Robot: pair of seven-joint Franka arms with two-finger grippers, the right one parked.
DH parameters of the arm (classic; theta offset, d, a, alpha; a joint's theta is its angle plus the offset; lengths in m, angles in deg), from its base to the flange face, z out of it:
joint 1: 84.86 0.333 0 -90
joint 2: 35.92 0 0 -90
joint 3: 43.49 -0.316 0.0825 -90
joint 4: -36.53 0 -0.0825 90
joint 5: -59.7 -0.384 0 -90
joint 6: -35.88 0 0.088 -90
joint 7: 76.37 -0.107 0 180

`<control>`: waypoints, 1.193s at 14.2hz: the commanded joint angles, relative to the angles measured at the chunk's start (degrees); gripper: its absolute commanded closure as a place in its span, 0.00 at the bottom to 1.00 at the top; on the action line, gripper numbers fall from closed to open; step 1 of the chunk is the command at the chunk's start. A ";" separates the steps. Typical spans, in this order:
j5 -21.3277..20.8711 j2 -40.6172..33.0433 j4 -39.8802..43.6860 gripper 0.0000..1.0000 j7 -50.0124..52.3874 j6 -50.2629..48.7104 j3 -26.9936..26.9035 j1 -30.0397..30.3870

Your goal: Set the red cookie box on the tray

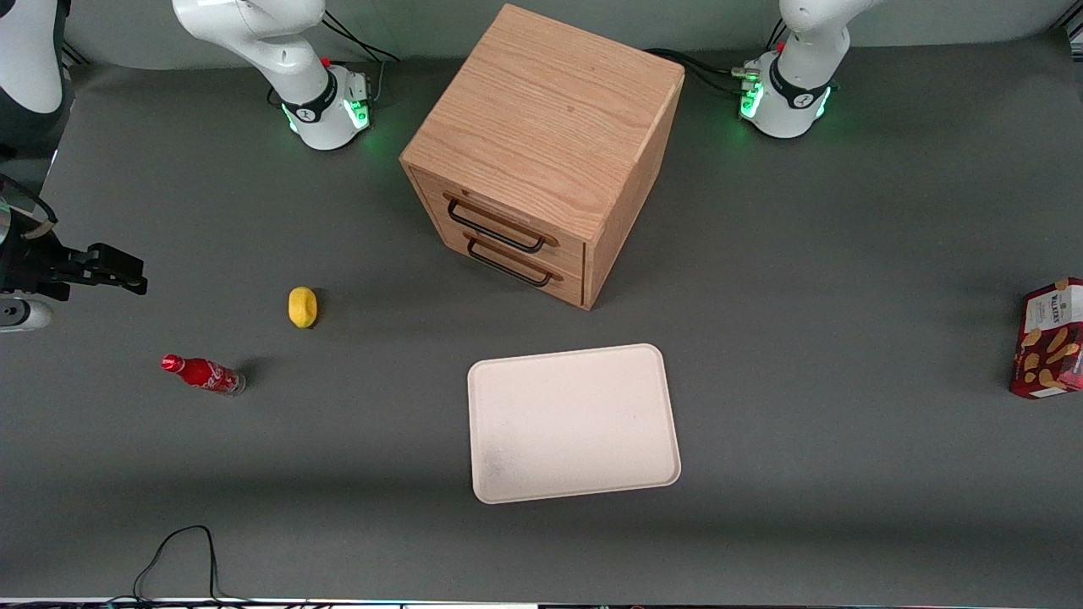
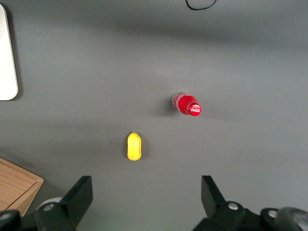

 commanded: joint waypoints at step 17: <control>6.69 10.96 -9.97 0.99 2.11 21.35 0.77 -1.11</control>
